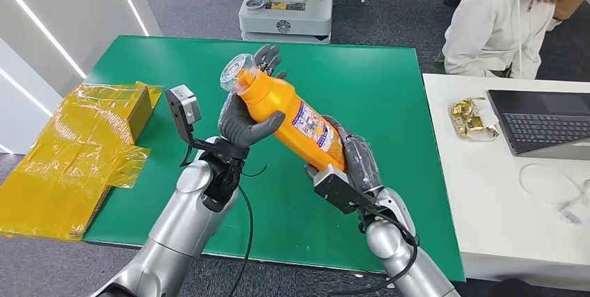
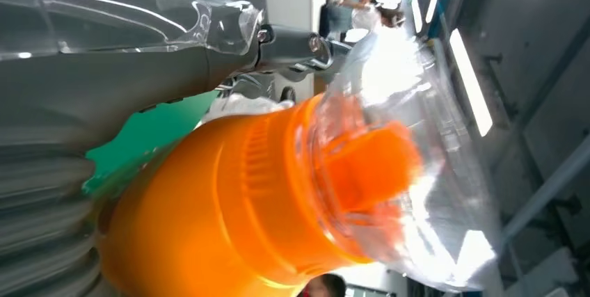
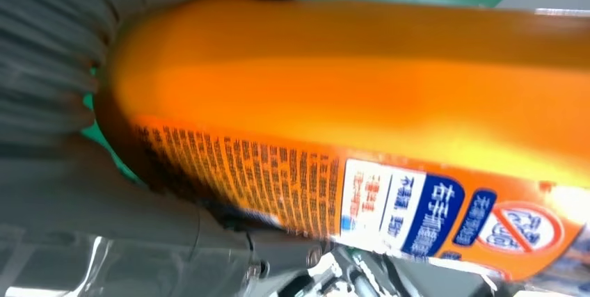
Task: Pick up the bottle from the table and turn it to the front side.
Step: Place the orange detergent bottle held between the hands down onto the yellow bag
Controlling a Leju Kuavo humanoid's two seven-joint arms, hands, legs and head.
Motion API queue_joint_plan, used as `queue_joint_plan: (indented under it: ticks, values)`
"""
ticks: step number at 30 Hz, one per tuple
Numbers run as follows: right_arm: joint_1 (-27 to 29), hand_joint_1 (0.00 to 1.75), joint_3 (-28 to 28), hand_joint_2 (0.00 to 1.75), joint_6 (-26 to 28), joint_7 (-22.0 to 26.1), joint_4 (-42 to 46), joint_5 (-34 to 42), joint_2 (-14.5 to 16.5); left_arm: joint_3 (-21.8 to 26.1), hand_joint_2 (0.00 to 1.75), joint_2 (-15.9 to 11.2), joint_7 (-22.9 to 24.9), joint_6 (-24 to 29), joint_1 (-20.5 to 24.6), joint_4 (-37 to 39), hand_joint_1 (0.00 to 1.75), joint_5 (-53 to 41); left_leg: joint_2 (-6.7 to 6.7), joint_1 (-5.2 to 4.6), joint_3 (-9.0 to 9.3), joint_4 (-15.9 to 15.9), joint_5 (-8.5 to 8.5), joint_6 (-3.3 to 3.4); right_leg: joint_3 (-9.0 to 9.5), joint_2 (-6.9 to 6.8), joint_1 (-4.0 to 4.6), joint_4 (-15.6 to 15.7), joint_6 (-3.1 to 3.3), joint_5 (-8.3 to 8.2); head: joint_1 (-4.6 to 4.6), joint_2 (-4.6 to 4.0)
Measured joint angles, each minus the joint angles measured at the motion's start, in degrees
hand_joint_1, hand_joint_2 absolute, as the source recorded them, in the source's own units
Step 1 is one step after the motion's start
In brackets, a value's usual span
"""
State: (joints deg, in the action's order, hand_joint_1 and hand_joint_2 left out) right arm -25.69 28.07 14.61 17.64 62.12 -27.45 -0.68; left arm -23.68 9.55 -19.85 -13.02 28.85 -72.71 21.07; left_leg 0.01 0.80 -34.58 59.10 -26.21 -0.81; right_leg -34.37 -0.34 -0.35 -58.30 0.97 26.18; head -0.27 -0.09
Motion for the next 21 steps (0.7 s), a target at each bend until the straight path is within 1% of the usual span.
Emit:
queue_joint_plan:
  ticks: [7, 21]
  values:
    - [-3.2, 1.75, 0.0, 1.75, -0.9, 0.1, -0.7, -1.7, 1.4, -1.8, 1.75, 0.1, 0.7, -1.2, 0.0, 1.1, 0.0, 1.2, 0.01, 0.0, 0.01, 0.0, 0.01, 0.0, -0.01, 0.0, 0.0, 0.0, 0.01, -0.01, 0.0, 0.0]
    - [-4.3, 1.75, 0.0, 1.75, -0.9, 0.4, -1.9, -2.0, 2.0, -2.2, 1.75, 0.2, 1.2, -1.8, 0.0, 1.5, 0.0, 2.1, 0.01, 0.0, -0.01, 0.0, 0.0, 0.0, -0.01, 0.0, 0.0, 0.0, 0.01, -0.01, 0.0, 0.0]
